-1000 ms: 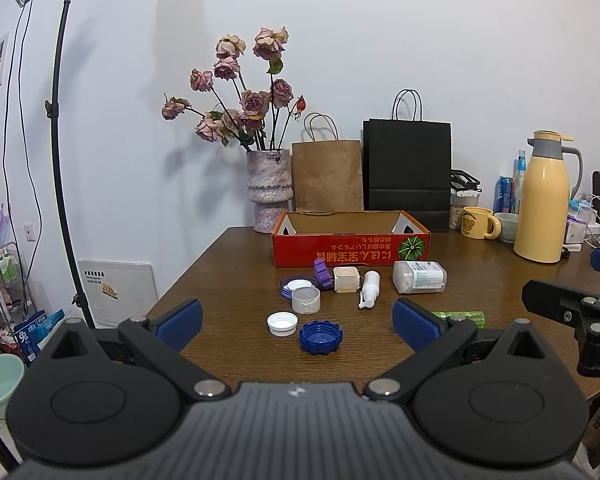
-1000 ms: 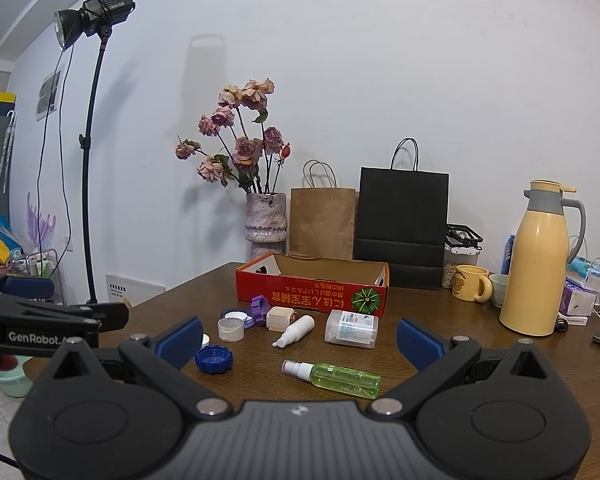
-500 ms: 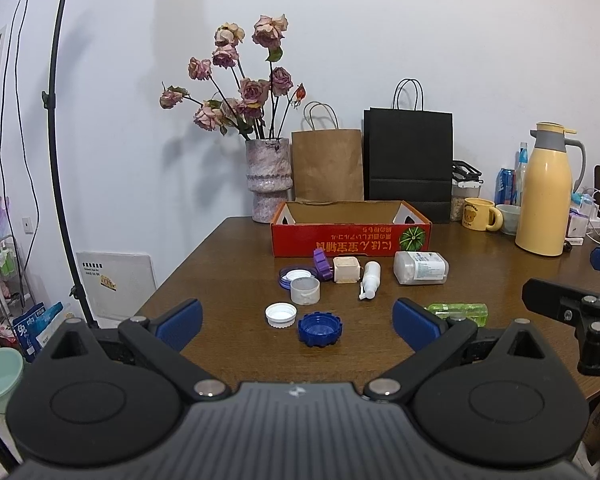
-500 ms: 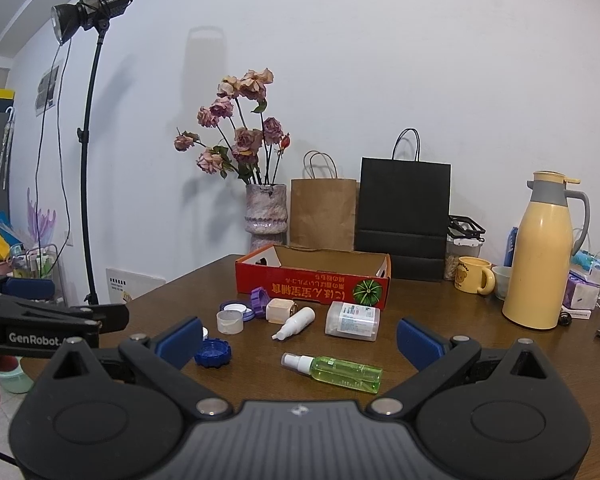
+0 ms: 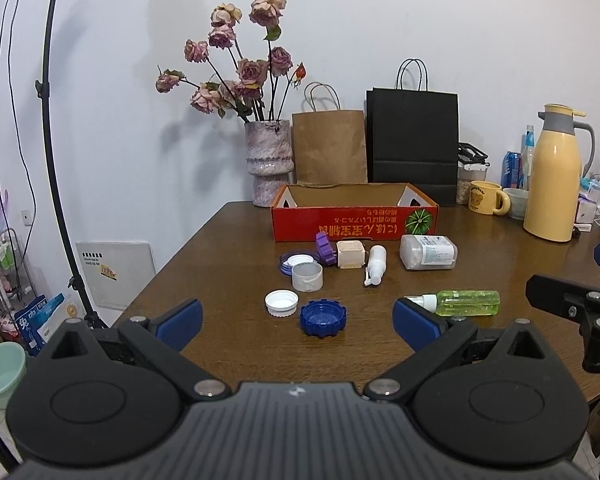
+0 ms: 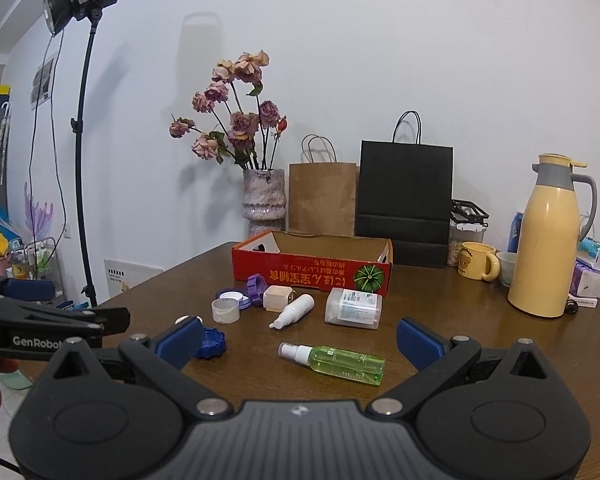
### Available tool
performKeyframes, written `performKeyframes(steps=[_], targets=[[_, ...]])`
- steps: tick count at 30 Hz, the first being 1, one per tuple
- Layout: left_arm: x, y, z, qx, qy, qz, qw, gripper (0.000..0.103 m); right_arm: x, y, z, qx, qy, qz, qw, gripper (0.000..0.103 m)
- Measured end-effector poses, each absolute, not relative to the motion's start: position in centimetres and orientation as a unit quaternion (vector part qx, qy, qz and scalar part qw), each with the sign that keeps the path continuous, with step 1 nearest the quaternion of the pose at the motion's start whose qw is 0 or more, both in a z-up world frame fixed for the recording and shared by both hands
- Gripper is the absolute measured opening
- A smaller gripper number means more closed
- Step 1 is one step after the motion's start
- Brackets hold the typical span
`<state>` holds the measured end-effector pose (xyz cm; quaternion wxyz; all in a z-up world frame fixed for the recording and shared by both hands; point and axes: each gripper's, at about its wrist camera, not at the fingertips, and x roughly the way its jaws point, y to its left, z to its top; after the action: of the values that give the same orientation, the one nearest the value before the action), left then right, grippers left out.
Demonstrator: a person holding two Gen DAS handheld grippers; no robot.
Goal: Organize rigid objects
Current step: 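Grasp the blue cap with the left tool while the right tool grasps the green spray bottle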
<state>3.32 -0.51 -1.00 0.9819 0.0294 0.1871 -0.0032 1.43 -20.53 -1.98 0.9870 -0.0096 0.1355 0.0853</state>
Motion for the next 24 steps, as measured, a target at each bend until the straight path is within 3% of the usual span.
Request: performKeyframes(steps=[24], targets=[[8.5, -1.1, -3.8, 0.034, 0.239, -0.007, 0.970, 0.103, 7.1, -20.7, -4.8, -0.003, 0.189, 0.081, 0.979, 0.103]])
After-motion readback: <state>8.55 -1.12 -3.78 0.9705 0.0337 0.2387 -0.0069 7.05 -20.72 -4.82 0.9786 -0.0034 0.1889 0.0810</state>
